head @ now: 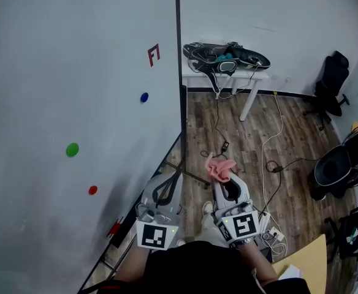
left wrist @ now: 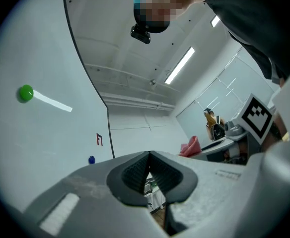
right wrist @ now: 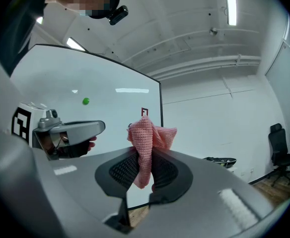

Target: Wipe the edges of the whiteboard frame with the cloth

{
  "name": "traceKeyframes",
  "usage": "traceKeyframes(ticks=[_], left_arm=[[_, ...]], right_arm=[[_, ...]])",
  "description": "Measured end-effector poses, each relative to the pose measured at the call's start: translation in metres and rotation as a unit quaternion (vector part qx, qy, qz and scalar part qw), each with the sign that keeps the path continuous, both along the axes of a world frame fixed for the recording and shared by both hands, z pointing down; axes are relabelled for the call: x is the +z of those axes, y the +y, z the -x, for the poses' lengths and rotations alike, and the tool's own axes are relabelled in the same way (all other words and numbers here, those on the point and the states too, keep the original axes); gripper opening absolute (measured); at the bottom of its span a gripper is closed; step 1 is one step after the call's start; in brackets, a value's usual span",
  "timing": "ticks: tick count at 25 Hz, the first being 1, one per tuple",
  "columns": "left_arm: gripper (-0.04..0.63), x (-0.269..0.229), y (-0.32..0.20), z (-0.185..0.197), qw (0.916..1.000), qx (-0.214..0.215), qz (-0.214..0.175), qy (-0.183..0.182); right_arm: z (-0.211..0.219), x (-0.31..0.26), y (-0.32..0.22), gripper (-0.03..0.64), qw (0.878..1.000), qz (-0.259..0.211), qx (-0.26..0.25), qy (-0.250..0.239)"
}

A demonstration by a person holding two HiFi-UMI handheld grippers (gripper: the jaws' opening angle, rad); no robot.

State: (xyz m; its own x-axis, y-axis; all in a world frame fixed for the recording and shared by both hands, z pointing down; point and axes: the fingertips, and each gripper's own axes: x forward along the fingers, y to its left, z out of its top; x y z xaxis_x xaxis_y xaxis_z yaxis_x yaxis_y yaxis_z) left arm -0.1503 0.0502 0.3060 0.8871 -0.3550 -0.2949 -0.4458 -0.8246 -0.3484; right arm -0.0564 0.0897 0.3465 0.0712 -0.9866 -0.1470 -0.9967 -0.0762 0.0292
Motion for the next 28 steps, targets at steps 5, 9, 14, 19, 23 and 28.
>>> traceKeyframes(ticks=[5, 9, 14, 19, 23, 28], left_arm=[[0.002, -0.006, -0.027, -0.017, 0.9998, -0.018, 0.01, 0.006], [0.002, -0.012, -0.051, -0.034, 0.9993, -0.037, 0.001, 0.003], [0.002, -0.025, -0.081, -0.055, 0.998, -0.061, -0.014, 0.005], [0.002, -0.037, -0.104, -0.071, 0.9954, -0.092, -0.029, -0.001], [0.002, -0.05, -0.122, -0.084, 0.9919, -0.117, -0.05, -0.006], [0.002, -0.073, -0.143, -0.097, 0.9857, -0.148, -0.08, 0.0]], right_arm=[[-0.017, -0.008, -0.032, 0.049, 1.0, -0.005, -0.023, -0.001], [-0.039, -0.014, -0.064, 0.049, 0.999, -0.009, -0.04, -0.002], [-0.059, -0.022, -0.104, 0.049, 0.998, -0.017, -0.068, 0.002], [-0.071, -0.033, -0.139, 0.049, 0.994, -0.022, -0.106, 0.01], [-0.081, -0.045, -0.167, 0.049, 0.99, -0.029, -0.135, 0.023], [-0.091, -0.063, -0.2, 0.049, 0.984, -0.043, -0.171, 0.039]])
